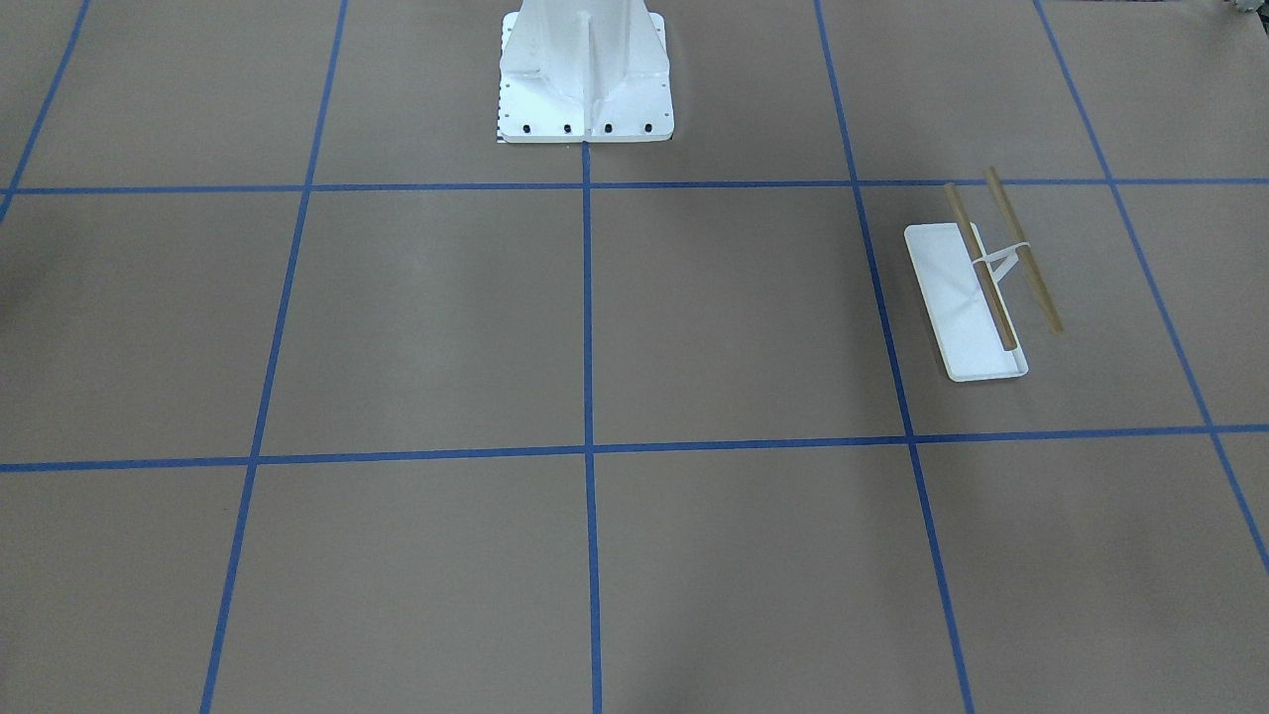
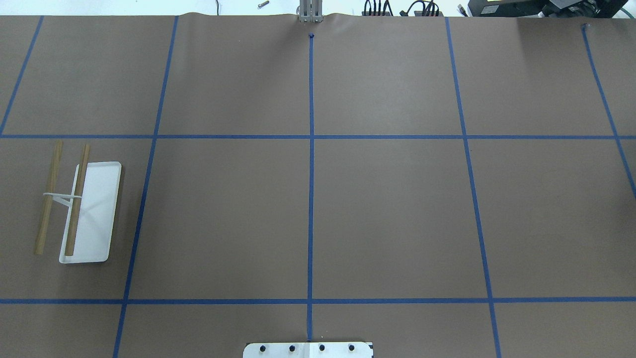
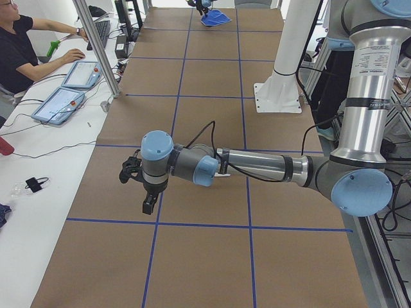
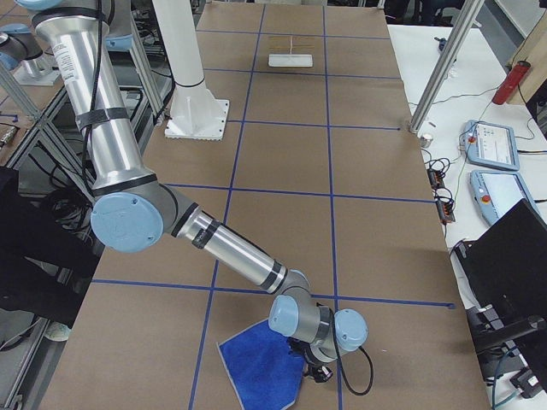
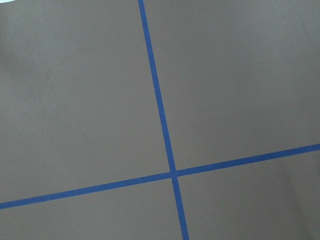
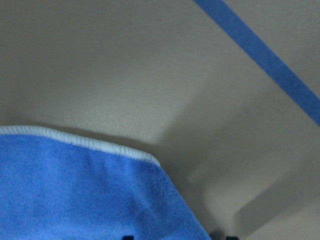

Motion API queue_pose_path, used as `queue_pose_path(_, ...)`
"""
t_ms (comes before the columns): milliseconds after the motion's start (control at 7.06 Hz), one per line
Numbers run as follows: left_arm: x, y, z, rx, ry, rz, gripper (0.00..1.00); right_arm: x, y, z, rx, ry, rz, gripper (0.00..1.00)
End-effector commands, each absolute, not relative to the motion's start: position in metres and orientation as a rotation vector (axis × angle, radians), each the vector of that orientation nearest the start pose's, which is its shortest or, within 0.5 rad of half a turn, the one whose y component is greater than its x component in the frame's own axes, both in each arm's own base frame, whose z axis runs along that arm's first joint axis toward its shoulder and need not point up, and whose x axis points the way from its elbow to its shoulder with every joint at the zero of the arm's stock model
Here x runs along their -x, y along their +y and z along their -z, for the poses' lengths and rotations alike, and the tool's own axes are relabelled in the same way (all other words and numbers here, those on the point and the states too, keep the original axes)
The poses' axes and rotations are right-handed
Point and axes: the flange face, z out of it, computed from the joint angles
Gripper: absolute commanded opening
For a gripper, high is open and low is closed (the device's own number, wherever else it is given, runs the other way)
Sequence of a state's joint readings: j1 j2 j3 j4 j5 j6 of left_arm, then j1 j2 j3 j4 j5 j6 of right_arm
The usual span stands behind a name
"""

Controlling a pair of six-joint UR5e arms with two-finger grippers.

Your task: Hang towel on rack

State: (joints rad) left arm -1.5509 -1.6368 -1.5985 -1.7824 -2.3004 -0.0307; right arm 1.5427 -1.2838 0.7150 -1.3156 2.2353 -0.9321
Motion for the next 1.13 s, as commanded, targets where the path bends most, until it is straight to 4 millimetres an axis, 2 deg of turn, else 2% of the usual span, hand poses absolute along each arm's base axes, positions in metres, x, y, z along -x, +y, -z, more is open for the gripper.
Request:
queue_pose_path(0,0.056,-0.537,-0.591,-0.273,0.731,-0.101,0.98,-0.057,-0.524,-0.886,-0.021,-0.746,0.817,0.00)
queue_pose_path(283,0.056,-0.537,-0.591,-0.273,0.733,-0.101,0.98,-0.057,-0.529,-0.881,-0.032,-0.741,0.818,0.00)
queue_pose_path(425,0.056,-0.537,-0.589,-0.276,0.734,-0.103,0.98,-0.060,-0.547,-0.867,-0.059,-0.738,0.816,0.00)
queue_pose_path(567,0.056,-0.537,-0.589,-0.279,0.734,-0.108,0.98,-0.087,-0.568,-0.846,-0.117,-0.746,0.772,0.00)
queue_pose_path(708,0.056,-0.537,-0.592,-0.271,0.731,-0.103,0.98,-0.112,-0.584,-0.822,-0.195,-0.774,0.727,0.00)
queue_pose_path(850,0.055,-0.544,-0.597,-0.248,0.732,-0.076,0.98,-0.119,-0.605,-0.783,-0.279,-0.804,0.682,0.00)
queue_pose_path(992,0.054,-0.542,-0.601,-0.243,0.734,-0.076,0.98,-0.120,-0.629,-0.724,-0.318,-0.785,0.567,0.00)
